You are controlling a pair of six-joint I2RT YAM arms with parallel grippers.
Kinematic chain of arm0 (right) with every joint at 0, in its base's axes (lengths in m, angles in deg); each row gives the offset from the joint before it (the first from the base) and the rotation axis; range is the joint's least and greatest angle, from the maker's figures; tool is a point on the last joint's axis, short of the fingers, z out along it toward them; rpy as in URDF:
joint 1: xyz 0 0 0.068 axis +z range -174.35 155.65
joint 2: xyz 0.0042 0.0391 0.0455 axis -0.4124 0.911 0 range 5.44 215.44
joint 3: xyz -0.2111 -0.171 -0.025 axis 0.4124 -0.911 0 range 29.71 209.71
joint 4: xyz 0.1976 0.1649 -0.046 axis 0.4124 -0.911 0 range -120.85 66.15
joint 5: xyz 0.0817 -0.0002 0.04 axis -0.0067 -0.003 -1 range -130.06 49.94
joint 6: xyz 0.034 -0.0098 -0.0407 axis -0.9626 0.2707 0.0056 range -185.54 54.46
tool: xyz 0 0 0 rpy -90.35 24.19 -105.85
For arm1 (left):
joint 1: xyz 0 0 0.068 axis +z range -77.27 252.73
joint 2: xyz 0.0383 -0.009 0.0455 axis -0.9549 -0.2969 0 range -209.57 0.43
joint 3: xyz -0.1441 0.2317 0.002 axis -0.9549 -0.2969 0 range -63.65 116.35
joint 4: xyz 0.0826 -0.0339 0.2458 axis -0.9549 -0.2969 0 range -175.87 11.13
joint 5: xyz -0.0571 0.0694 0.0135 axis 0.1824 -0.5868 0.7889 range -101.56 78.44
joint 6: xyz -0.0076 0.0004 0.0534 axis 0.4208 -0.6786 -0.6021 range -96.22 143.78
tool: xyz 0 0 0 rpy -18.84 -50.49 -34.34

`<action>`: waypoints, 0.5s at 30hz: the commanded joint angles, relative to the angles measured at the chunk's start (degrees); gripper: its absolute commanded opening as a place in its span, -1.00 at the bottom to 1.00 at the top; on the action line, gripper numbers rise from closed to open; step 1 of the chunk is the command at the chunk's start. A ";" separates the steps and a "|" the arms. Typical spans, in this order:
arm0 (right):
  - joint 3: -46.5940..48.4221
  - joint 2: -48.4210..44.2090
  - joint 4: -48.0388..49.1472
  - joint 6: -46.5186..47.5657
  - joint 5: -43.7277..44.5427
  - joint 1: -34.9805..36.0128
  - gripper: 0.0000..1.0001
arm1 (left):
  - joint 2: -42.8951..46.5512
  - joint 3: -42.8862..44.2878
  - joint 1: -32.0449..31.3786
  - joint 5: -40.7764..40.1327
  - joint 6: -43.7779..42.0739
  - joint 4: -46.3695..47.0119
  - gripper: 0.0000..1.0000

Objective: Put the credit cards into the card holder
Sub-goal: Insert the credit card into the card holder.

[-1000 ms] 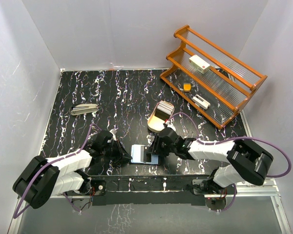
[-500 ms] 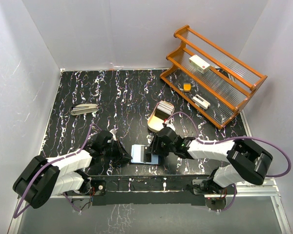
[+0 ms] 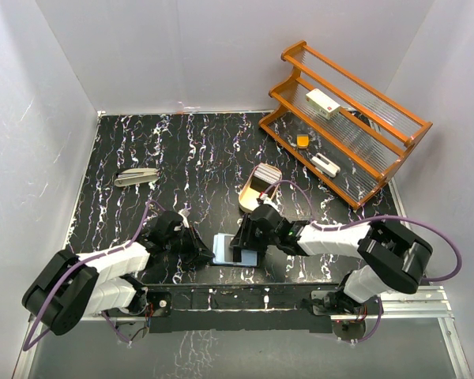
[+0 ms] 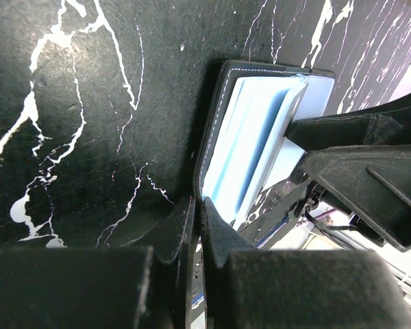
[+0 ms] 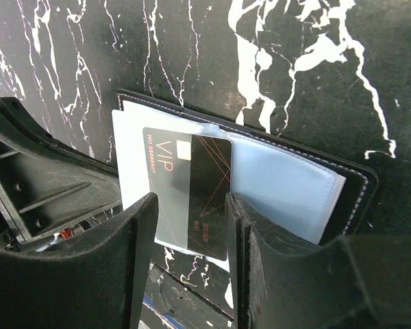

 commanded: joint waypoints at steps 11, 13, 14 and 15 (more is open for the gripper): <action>2.74 1.21 5.50 -0.57 -2.53 0.58 -0.15 | -1.47 -1.17 -0.72 0.12 -0.26 -0.94 -1.00; 2.67 0.31 4.14 -0.62 -2.00 0.58 -0.15 | -1.32 -1.21 -0.78 0.05 -0.27 -1.07 -1.00; 2.65 -0.27 3.32 -0.73 -1.65 0.58 -0.15 | -1.27 -1.30 -0.77 0.04 -0.26 -1.10 -1.00; 2.70 -0.90 2.44 -0.74 -1.22 0.58 -0.15 | -1.10 -1.34 -0.76 0.04 -0.26 -1.12 -1.00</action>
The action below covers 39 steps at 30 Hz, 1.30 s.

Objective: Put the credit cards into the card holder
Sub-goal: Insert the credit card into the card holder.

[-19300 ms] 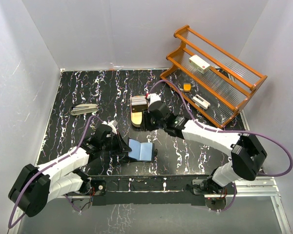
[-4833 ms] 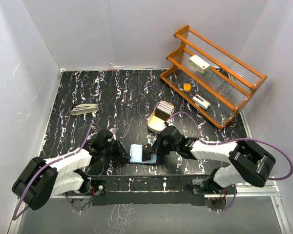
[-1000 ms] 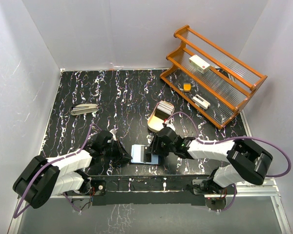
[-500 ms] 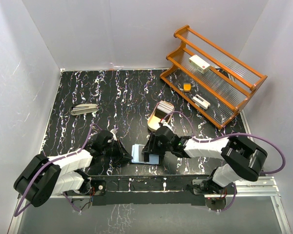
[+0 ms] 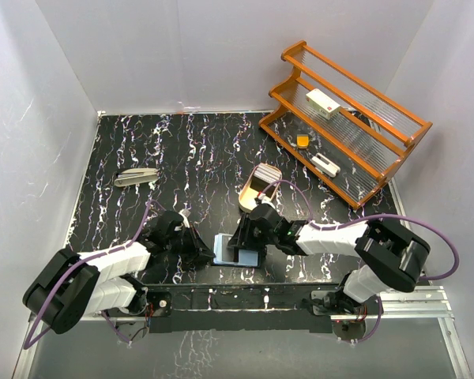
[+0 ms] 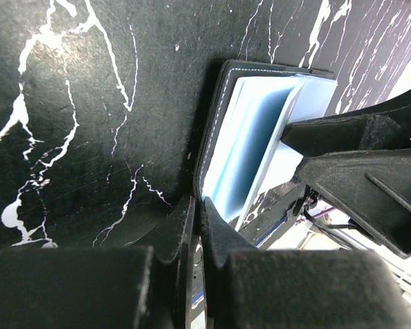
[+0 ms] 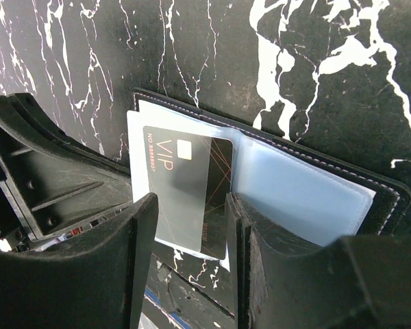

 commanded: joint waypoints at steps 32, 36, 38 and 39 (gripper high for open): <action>5.26 1.72 -1.40 -0.34 1.69 2.96 -0.39 | -0.15 -1.51 -0.63 -0.46 -0.01 -1.90 -1.00; 4.96 1.56 -1.61 -0.55 2.19 3.06 -0.47 | -0.17 -1.61 -0.63 -0.46 0.02 -1.82 -1.00; 5.01 1.14 -2.48 -0.35 2.91 3.06 -0.49 | -0.08 -1.61 -0.63 -0.46 0.02 -1.82 -1.00; 5.15 0.86 -3.33 -0.06 3.37 3.06 -0.50 | -0.12 -1.61 -0.68 -0.42 0.02 -1.86 -1.00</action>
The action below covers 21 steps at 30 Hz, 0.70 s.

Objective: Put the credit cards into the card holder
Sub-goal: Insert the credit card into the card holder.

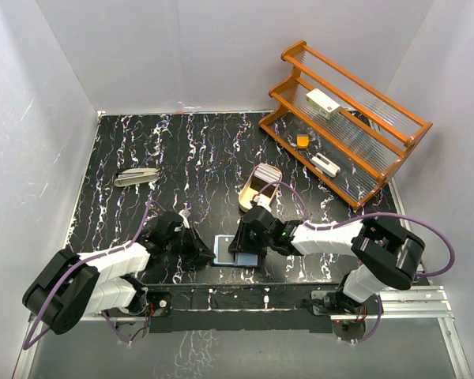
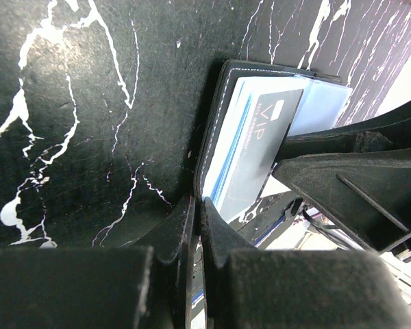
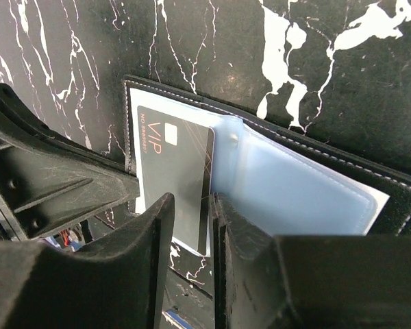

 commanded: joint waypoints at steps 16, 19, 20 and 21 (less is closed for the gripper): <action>17.49 -6.03 -21.67 26.30 14.89 -0.62 -0.13 | 0.70 -1.20 -0.54 -0.62 -0.76 -3.09 -1.00; 23.72 -3.79 -27.23 33.24 20.04 -2.22 -0.11 | 0.95 -1.20 -0.57 -0.61 -0.81 -3.22 -1.00; 25.65 -3.04 -28.54 35.37 21.21 -2.95 -0.10 | 1.05 -1.19 -0.55 -0.60 -0.84 -3.39 -1.00; 27.42 -2.39 -29.35 37.52 21.99 -4.20 -0.10 | 1.28 -1.14 -0.54 -0.61 -0.88 -3.52 -1.00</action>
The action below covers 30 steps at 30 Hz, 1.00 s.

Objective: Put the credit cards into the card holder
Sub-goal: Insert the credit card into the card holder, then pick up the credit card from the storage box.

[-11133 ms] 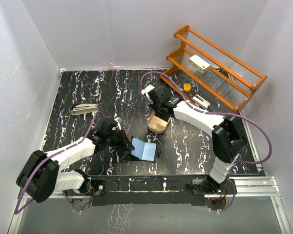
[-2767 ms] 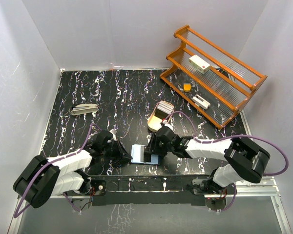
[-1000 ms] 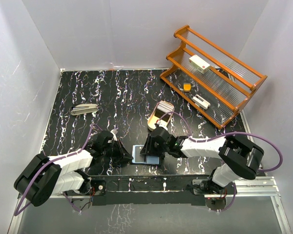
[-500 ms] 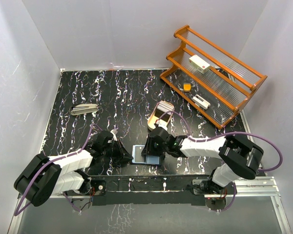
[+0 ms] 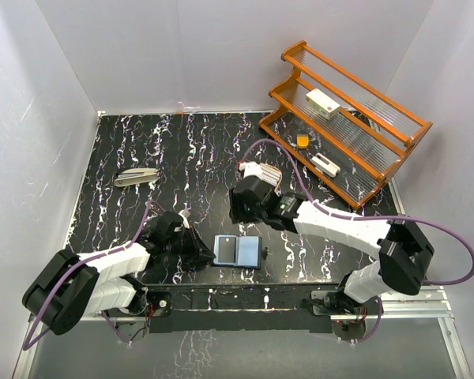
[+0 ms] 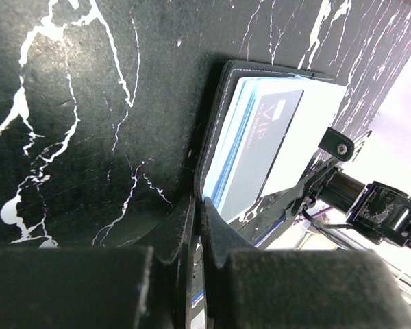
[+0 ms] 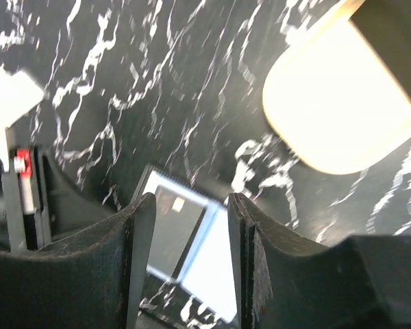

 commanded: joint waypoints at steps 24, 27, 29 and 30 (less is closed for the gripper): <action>25.08 24.93 -5.87 43.95 17.32 -17.69 0.39 | -0.03 -0.89 -0.57 -0.41 -1.17 -2.33 -1.00; 26.08 27.04 -5.70 45.12 18.46 -18.06 0.42 | -0.48 -0.88 -0.57 -0.24 -1.31 -1.99 -1.00; 26.41 28.14 -5.65 45.58 18.61 -18.38 0.42 | -0.82 -0.89 -0.52 -0.16 -1.35 -1.72 -1.00; 26.51 28.61 -5.61 45.75 18.67 -18.48 0.43 | -0.91 -0.84 -0.52 -0.07 -1.36 -1.59 -1.00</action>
